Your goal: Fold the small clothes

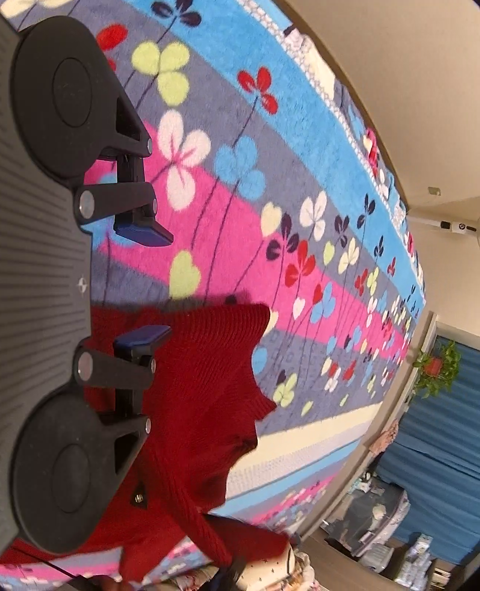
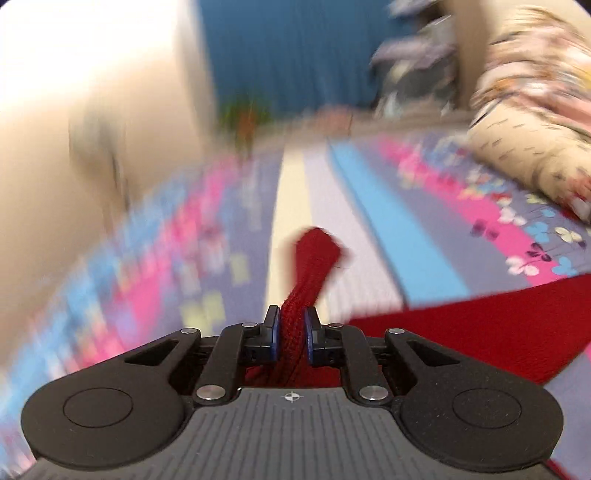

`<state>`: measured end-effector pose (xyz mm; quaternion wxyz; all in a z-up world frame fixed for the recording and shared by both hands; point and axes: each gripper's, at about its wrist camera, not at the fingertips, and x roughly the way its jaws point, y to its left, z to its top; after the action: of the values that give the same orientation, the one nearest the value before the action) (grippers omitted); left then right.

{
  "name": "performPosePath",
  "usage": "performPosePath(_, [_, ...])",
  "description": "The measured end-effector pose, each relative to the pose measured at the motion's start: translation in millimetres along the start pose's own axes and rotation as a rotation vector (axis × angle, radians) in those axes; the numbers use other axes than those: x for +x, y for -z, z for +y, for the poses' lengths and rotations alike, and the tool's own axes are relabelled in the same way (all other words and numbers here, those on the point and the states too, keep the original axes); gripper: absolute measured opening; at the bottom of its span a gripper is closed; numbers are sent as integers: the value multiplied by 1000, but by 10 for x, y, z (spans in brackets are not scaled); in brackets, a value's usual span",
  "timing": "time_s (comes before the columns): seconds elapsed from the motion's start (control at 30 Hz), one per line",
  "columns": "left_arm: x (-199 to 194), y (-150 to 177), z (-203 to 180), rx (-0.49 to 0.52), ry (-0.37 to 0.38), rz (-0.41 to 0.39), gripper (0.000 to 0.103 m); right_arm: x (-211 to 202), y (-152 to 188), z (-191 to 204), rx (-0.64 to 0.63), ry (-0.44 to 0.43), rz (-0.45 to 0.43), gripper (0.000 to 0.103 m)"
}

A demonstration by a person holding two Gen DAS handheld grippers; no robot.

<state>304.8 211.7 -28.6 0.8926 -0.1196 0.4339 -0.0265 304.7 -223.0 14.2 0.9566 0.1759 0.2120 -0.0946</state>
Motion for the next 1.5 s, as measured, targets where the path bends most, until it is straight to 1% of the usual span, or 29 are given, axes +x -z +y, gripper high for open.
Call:
performPosePath(0.03, [4,6,-33,3,8,2,52,-140,25,-177,57,-13,-72,14])
performPosePath(0.07, [15,15,-73,13,15,5,52,-172,75,-329,84,4,-100,14])
performPosePath(0.1, [24,29,-122,28,20,10,52,-137,132,-462,99,43,-75,14])
performPosePath(0.13, [35,43,-161,40,24,13,52,-24,202,-620,133,92,-4,14])
performPosePath(0.17, [46,60,-199,52,26,16,52,104,292,-829,202,135,89,14])
performPosePath(0.23, [74,92,-267,76,28,23,52,231,440,-1178,325,196,186,16])
performPosePath(0.37, [194,183,-389,126,52,56,52,313,514,-1469,342,176,221,17])
performPosePath(0.43, [290,251,-459,160,65,74,52,398,496,-1570,329,179,294,14])
performPosePath(0.47, [345,285,-472,174,64,85,52,410,447,-1605,329,189,305,14])
performPosePath(0.5, [412,319,-474,185,56,96,52,385,384,-1666,335,165,306,14])
performPosePath(0.53, [499,356,-460,192,34,110,51,330,312,-1706,323,143,303,18])
performPosePath(0.6, [622,397,-376,191,-39,139,53,154,150,-1776,267,108,296,25])
performPosePath(0.67, [619,373,-309,148,-45,146,52,-90,43,-1911,210,41,296,31])
performPosePath(0.73, [508,322,-349,144,-76,104,44,-345,-8,-2115,152,8,296,37])
performPosePath(0.77, [435,302,-389,155,-83,64,44,-450,-37,-2245,130,-2,287,38])
performPosePath(0.83, [364,298,-472,166,-33,10,44,-623,-59,-2504,98,2,267,39])
performPosePath(0.9, [408,348,-533,173,21,15,44,-735,-36,-2788,87,27,239,39])
performPosePath(0.93, [477,394,-554,193,15,38,44,-770,-1,-2930,95,42,225,39])
performPosePath(0.97, [562,437,-565,223,-26,75,45,-770,43,-3058,114,55,214,39])
performPosePath(1.0, [642,490,-544,240,-75,100,57,-780,91,-3198,146,69,208,39])
performPosePath(1.03, [654,491,-517,222,-94,98,62,-757,121,-3340,189,83,216,38])
performPosePath(1.1, [603,443,-536,196,-107,97,59,-697,128,-3507,259,106,206,36])
performPosePath(1.13, [553,432,-596,211,-125,79,55,-652,107,-3573,288,114,185,36])
performPosePath(1.2, [469,436,-714,260,-146,44,55,-539,91,-3670,300,133,168,36])
performPosePath(1.27, [430,432,-815,283,-123,22,55,-395,115,-3746,341,131,180,36])
performPosePath(1.37, [444,432,-855,297,-105,26,55,-242,136,-3875,391,96,180,36])
performPosePath(1.4, [462,438,-855,300,-108,32,55,-189,135,-3938,418,82,168,38])
performPosePath(1.43, [479,447,-863,302,-113,41,55,-134,140,-4018,456,66,158,46])
performPosePath(1.5, [554,451,-813,294,-117,63,55,-24,175,-4177,541,58,144,55])
